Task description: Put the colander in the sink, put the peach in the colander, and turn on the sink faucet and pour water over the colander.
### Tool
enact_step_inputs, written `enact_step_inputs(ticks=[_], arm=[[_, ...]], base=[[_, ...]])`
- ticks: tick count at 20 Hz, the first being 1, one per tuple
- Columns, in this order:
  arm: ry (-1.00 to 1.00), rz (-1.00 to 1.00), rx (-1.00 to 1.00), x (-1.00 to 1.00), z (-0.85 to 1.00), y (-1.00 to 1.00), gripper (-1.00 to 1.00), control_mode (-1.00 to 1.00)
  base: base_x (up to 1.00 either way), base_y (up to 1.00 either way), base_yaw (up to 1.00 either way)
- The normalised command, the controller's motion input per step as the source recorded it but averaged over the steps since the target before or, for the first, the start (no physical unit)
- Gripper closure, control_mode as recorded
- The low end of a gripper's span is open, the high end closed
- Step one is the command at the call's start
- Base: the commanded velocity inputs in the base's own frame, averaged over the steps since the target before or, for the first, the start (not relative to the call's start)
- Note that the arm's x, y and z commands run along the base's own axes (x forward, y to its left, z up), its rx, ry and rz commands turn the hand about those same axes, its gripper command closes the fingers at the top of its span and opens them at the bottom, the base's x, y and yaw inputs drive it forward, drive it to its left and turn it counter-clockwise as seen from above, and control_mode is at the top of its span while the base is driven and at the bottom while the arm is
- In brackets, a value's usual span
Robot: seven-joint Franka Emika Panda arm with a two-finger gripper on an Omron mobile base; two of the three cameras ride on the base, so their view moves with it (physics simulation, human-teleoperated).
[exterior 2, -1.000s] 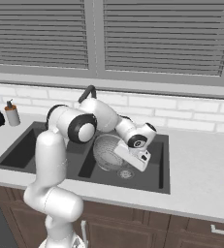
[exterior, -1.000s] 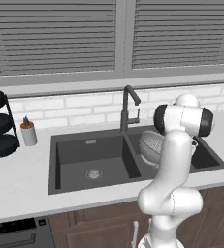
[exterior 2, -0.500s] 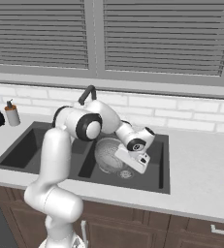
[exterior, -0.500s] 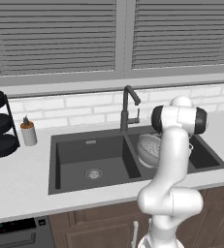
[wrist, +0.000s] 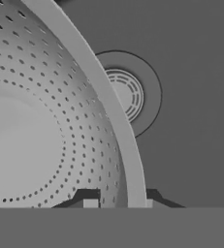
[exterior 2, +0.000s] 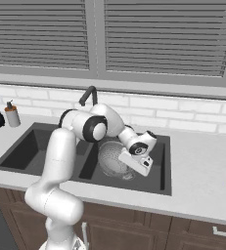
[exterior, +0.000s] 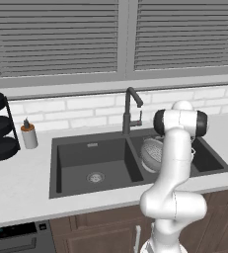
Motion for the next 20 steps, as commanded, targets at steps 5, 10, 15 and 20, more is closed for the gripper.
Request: enact_step_inputs(ticks=[5, 10, 15, 20], arm=[[0.00, 0.00, -0.05, 0.10, -0.04, 0.06, 1.00, -1.00], [0.00, 0.00, -0.06, 0.01, -0.08, 0.06, 1.00, -1.00], [0.00, 0.00, -0.07, 0.00, -0.10, 0.08, 1.00, -1.00], [0.00, 0.00, -0.07, 0.00, -0.09, 0.08, 1.00, -1.00]], base=[[0.00, 0.00, 0.00], [0.00, 0.00, 0.00], [0.00, 0.00, 0.00], [0.00, 0.00, 0.00]])
